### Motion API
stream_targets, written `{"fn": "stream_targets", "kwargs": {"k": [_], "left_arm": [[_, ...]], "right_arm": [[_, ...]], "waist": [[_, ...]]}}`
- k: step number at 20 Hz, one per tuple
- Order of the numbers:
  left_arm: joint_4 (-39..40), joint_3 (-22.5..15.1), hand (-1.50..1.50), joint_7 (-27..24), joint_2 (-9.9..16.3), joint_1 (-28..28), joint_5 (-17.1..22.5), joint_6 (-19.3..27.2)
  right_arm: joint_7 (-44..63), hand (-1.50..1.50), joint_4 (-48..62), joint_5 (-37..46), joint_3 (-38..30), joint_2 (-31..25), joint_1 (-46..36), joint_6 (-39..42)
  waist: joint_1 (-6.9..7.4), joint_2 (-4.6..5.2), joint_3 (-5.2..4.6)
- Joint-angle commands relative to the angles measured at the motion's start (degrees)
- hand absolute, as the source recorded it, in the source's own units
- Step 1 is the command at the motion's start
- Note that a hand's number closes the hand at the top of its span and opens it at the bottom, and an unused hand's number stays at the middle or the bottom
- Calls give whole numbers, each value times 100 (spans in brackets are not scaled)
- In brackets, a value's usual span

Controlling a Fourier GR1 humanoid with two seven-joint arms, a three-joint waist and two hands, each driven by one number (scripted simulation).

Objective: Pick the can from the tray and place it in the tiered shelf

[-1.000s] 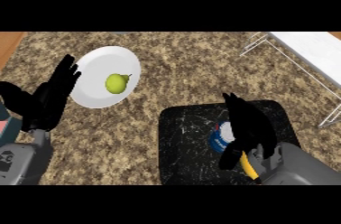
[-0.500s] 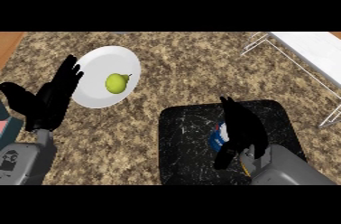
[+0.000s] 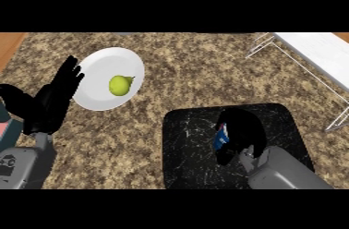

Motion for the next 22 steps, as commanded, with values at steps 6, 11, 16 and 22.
{"fn": "stream_targets", "kwargs": {"k": [6,11,16,22], "left_arm": [[242,293,0,31,59,-136,97,-335],[143,207,0,86,-61,-204,-57,-109],[72,8,0,-118,-291,115,-268,11],[-172,218,0,88,-137,154,-105,-44]], "right_arm": [[137,150,362,1045,-468,399,-21,-84],[-1724,150,-1043,1091,1108,233,668,202],[-2388,150,-2381,1299,1170,-231,1266,-401],[-2395,150,-4090,1125,123,-511,1650,-1075]], "waist": [[-2,70,42],[-19,50,48],[-103,38,48],[-127,16,51]]}}
